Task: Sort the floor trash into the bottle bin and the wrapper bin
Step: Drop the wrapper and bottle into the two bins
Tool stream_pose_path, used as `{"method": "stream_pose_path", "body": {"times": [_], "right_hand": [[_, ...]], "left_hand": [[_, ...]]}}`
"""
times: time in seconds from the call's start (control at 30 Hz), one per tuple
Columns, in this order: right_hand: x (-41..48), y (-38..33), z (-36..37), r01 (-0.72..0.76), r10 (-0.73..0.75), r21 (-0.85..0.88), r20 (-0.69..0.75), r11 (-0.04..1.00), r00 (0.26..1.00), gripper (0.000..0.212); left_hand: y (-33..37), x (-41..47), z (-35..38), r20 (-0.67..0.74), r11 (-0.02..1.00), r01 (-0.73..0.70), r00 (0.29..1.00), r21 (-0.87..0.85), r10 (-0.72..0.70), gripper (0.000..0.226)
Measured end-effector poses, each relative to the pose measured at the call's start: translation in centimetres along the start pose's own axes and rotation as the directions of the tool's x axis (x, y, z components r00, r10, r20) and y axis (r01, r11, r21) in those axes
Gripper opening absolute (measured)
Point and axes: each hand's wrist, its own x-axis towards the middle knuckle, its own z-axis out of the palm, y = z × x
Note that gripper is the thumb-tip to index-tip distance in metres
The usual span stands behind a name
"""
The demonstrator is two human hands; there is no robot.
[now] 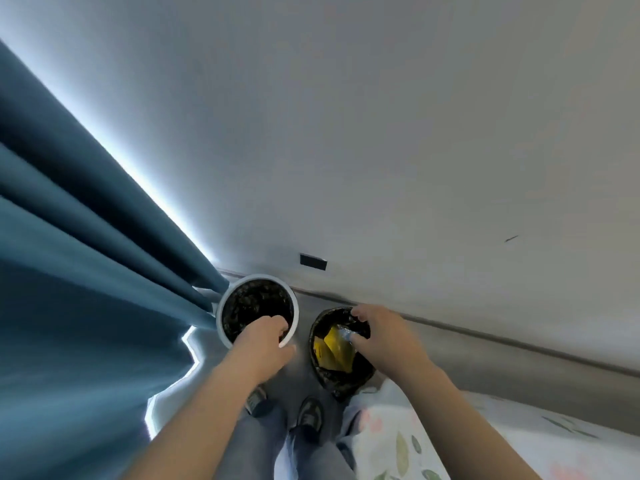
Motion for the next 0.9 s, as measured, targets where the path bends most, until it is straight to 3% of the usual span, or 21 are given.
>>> {"method": "stream_pose_path", "body": {"times": [0.17, 0.4, 0.7, 0.9], "right_hand": [[-3.1, -6.8, -2.8, 0.144, -0.145, -0.041, -0.041, 0.989, 0.989, 0.042], [-5.2, -17.2, -2.8, 0.385, -0.369, -0.217, 0.112, 0.897, 0.923, 0.046], [-7.4, -31.4, 0.7, 0.653, -0.591, -0.36, 0.279, 0.666, 0.757, 0.042], [-8.0, -38.1, 3.8, 0.811, -0.696, -0.333, 0.418, 0.482, 0.585, 0.043]], "left_hand": [[-1.6, -6.8, -4.0, -0.143, 0.99, 0.037, 0.988, -0.135, -0.057, 0.038], [-8.7, -14.3, -9.1, -0.279, 0.973, 0.151, 0.94, -0.173, -0.196, 0.03], [-18.3, -24.3, -10.6, -0.421, 0.894, 0.265, 0.81, -0.36, -0.409, 0.038], [-21.7, -29.0, -9.5, -0.458, 0.781, 0.344, 0.659, -0.522, -0.596, 0.041]]}}
